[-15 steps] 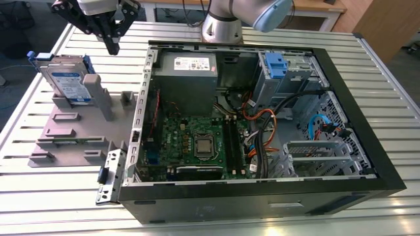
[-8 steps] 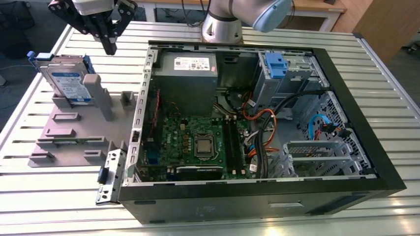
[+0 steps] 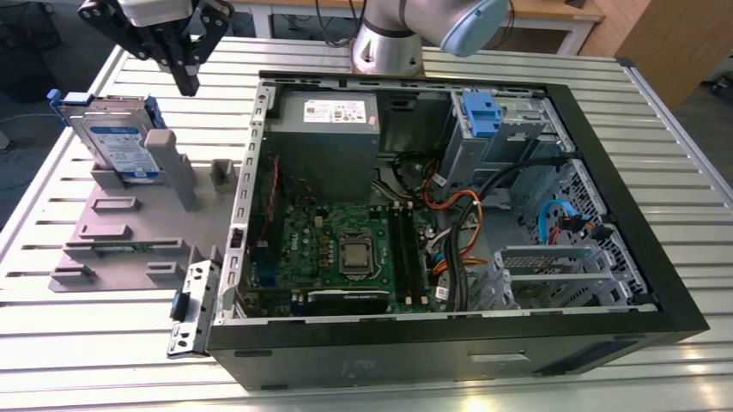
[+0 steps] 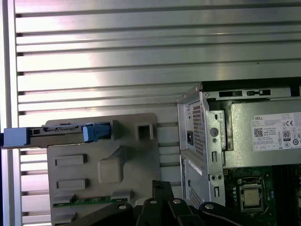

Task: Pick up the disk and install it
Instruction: 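Reach for the disk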

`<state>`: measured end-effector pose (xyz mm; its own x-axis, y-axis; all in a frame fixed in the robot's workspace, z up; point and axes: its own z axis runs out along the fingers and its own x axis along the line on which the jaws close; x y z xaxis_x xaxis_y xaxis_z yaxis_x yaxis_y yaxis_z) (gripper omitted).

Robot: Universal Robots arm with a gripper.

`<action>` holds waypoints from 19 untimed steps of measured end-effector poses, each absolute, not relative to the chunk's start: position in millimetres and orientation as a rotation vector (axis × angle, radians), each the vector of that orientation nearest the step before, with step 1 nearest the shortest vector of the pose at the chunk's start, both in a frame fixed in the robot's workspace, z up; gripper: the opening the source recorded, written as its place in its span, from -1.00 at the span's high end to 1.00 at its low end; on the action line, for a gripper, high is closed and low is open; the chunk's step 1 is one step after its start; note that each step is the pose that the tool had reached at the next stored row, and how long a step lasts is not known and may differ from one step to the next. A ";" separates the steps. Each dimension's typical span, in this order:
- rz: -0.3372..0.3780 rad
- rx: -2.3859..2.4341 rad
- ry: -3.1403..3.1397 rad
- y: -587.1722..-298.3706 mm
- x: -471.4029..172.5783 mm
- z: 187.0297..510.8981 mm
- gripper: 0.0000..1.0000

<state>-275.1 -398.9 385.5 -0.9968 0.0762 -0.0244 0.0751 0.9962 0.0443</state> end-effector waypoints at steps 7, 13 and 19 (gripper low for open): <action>0.068 0.118 3.112 -398.9 -279.3 385.3 0.80; 0.068 0.118 3.112 -398.9 -283.2 385.1 0.80; 0.068 0.118 3.112 -398.9 -287.1 385.0 0.80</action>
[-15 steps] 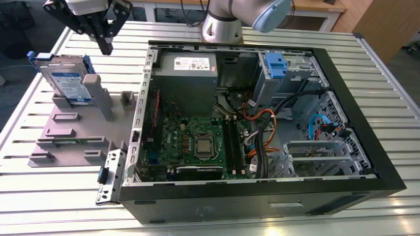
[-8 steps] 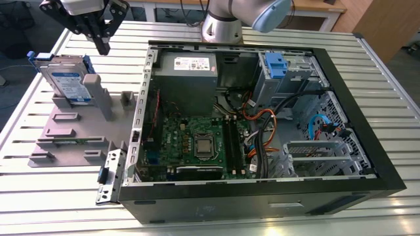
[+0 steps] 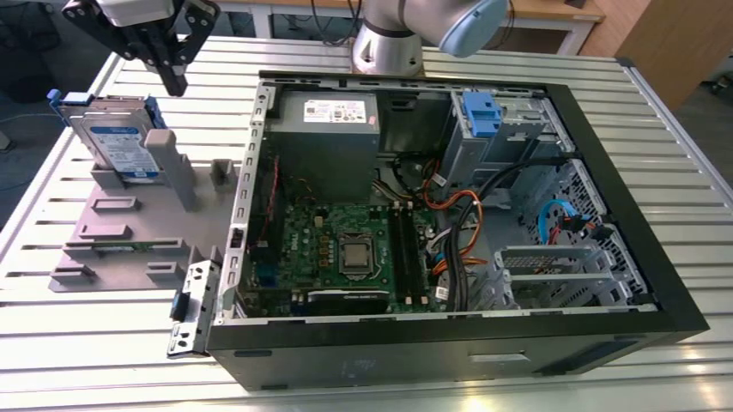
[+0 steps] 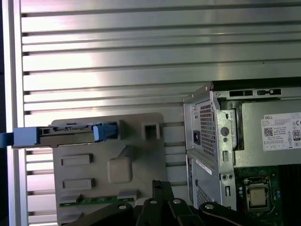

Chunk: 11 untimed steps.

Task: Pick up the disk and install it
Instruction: 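Reach for the disk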

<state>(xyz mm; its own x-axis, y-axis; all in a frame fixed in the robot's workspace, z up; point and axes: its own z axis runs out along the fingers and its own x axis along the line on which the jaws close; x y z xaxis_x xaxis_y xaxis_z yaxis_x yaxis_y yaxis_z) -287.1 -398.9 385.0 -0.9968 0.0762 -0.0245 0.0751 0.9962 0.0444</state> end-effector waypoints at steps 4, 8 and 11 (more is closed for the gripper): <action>0.068 0.118 3.112 -399.0 -289.6 384.9 0.80; 0.068 0.118 3.112 -398.9 -292.3 384.8 0.80; 0.068 0.118 3.113 -398.9 -294.3 384.7 0.80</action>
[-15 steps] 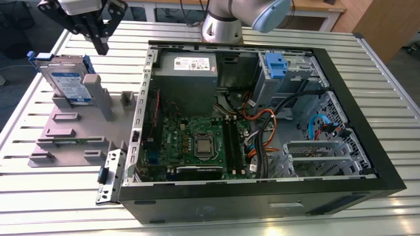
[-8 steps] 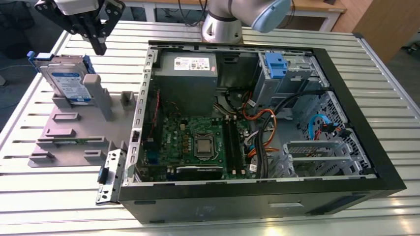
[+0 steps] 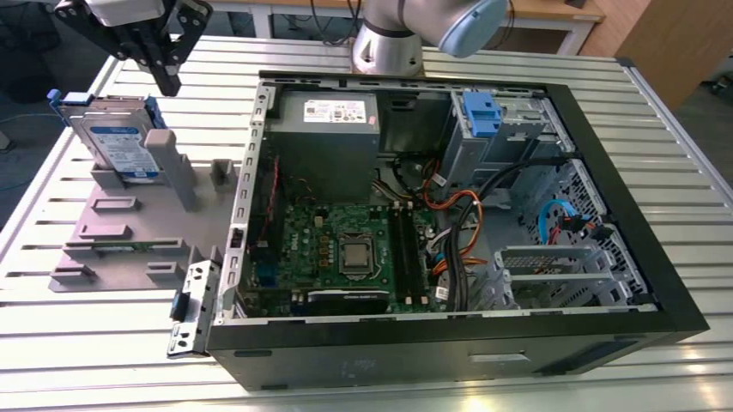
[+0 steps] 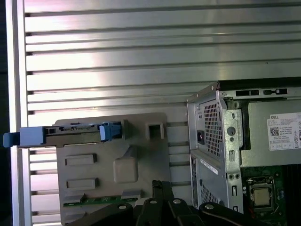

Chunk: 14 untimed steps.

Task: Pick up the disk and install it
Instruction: 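Reach for the disk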

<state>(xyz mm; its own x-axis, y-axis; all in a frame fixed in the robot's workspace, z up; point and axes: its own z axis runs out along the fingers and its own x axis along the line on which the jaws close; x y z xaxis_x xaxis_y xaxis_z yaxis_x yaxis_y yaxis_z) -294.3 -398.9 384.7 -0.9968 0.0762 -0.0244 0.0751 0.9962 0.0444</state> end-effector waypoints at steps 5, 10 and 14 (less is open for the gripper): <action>0.068 0.118 3.112 -398.9 -297.6 384.5 0.80; 0.068 0.118 3.112 -398.9 -310.3 384.1 0.80; 0.068 0.118 3.112 -399.0 -312.5 384.0 0.80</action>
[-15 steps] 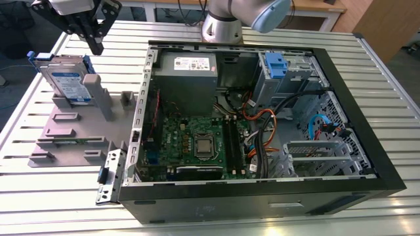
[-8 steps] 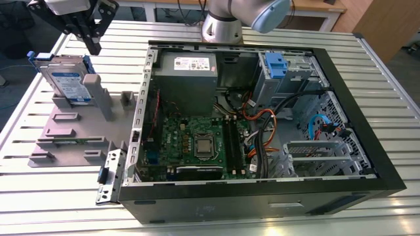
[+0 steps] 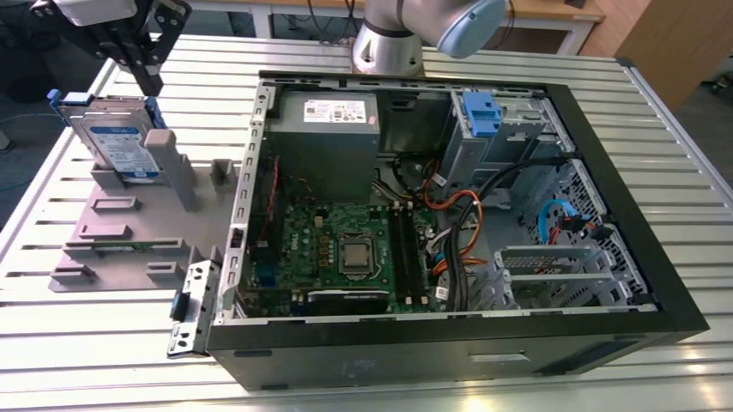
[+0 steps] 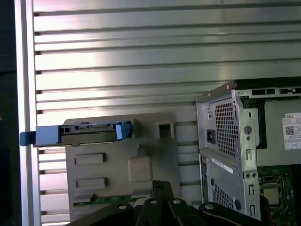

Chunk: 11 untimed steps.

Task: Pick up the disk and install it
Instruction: 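Reach for the disk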

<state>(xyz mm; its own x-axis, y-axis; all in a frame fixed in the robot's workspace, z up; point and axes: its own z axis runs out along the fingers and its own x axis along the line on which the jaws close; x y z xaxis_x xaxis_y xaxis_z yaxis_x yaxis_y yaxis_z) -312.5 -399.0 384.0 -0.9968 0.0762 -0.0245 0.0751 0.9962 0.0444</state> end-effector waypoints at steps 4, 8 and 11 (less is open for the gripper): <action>0.068 0.118 3.112 -398.9 -314.5 383.8 0.80; 0.068 0.118 3.113 -398.9 -316.9 383.7 0.80; 0.068 0.118 3.112 -398.9 -322.2 383.3 0.80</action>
